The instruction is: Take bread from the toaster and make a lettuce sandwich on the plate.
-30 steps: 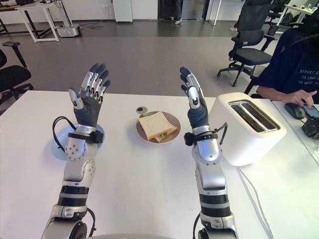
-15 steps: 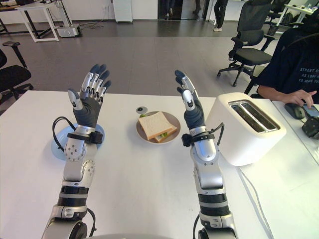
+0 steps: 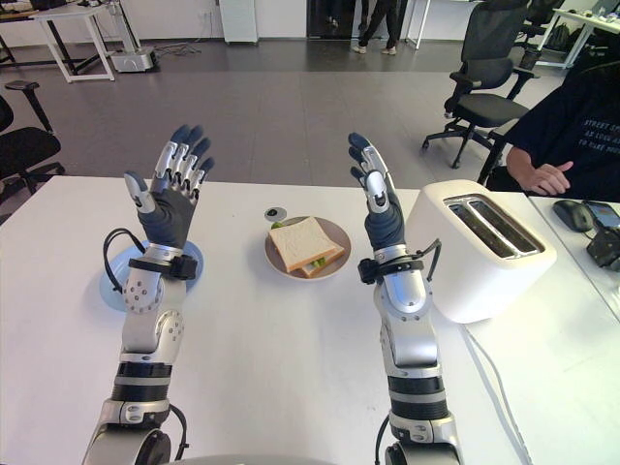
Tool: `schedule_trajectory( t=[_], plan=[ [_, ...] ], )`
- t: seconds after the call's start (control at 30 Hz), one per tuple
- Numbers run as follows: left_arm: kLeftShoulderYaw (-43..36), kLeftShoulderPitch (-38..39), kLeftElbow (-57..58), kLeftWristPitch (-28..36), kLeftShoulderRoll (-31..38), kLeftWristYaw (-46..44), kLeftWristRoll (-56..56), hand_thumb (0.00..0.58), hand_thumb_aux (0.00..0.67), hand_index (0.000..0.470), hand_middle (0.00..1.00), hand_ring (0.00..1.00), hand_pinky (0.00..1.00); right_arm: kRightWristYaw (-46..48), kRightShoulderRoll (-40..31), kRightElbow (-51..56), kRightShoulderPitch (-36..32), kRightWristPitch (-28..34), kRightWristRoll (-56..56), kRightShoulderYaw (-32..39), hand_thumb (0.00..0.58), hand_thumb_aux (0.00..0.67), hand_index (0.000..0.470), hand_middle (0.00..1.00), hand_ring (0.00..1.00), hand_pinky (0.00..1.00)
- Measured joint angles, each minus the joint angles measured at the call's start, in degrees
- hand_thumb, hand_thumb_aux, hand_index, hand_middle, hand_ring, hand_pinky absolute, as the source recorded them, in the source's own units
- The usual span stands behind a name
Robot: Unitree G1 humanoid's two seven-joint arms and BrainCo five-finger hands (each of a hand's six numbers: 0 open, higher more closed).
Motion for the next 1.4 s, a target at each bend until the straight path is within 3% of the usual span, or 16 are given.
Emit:
schedule_trajectory(
  t=[0.4, 1.4],
  plan=[
    [0.3, 0.0, -0.97, 3.61, -0.26, -1.1, -3.38, 0.0, 0.0, 0.0, 0.0, 0.0, 0.0, 0.42, 0.4, -0.37, 0.0, -0.14, 0.3, 0.14, 0.0, 0.0, 0.0, 0.0, 0.0, 0.0],
    [-0.01, 1.34, -2.03, 3.5, -0.14, -0.78, -1.01, 0.0, 0.0, 0.0, 0.0, 0.0, 0.0, 0.35, 2.01, -0.55, -0.59, 0.02, 0.4, 0.64, 0.0, 0.0, 0.0, 0.0, 0.0, 0.0]
  ],
)
